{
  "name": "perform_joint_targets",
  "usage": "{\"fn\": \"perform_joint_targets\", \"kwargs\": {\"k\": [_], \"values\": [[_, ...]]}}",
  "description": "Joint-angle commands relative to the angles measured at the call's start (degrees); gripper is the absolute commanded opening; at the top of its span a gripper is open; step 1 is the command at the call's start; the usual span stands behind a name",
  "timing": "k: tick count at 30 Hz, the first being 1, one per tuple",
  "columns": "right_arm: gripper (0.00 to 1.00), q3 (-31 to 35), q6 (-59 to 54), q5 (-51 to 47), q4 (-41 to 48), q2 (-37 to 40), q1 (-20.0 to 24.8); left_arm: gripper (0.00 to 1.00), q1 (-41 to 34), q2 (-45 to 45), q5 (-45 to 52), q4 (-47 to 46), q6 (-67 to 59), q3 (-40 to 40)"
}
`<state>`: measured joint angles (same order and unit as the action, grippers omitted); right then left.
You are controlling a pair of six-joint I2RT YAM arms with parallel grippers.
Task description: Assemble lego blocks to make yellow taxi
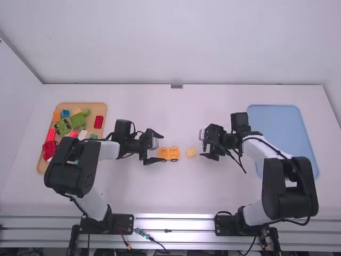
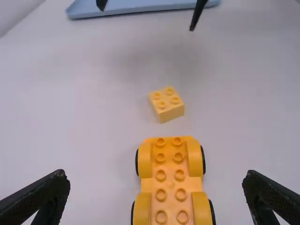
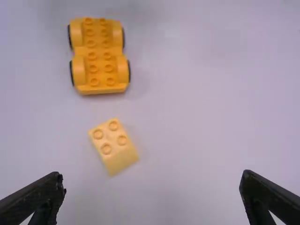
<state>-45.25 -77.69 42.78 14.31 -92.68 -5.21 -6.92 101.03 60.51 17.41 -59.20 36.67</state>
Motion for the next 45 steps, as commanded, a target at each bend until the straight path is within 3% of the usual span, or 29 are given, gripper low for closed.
{"fn": "perform_joint_targets", "kwargs": {"k": [1,7,11,16,24,30,37,45], "values": [[0.99,-1.6,-4.9,2.4,1.7,-3.3,-1.1,0.99,-1.0,0.8,-0.2,4.5,7.9,-2.8],[0.99,-5.8,-10.8,2.5,7.5,-9.8,-2.3,0.99,-0.8,0.8,-1.7,10.0,12.9,-5.2],[0.99,-9.3,-16.0,4.5,12.2,-13.9,-2.2,0.99,-1.4,0.8,-2.1,9.4,13.0,-4.6],[0.99,-12.6,-14.7,7.5,13.2,-17.8,-1.6,0.99,-3.9,0.9,-7.8,6.7,9.0,-4.3],[0.99,-12.8,-14.8,9.3,13.5,-18.2,-1.5,0.99,-3.9,1.1,-10.6,6.3,7.6,-4.3],[0.99,-12.8,-14.7,9.5,14.4,-18.2,-1.9,0.99,-3.6,6.3,-6.2,8.2,5.7,-1.3],[0.99,-12.9,-14.7,9.9,14.7,-18.2,-1.9,0.99,-3.7,10.4,-2.5,3.0,2.5,3.8],[0.99,-12.9,-14.7,9.7,14.3,-18.2,-3.8,0.99,-4.3,13.5,-1.7,2.7,1.5,3.8]]}}
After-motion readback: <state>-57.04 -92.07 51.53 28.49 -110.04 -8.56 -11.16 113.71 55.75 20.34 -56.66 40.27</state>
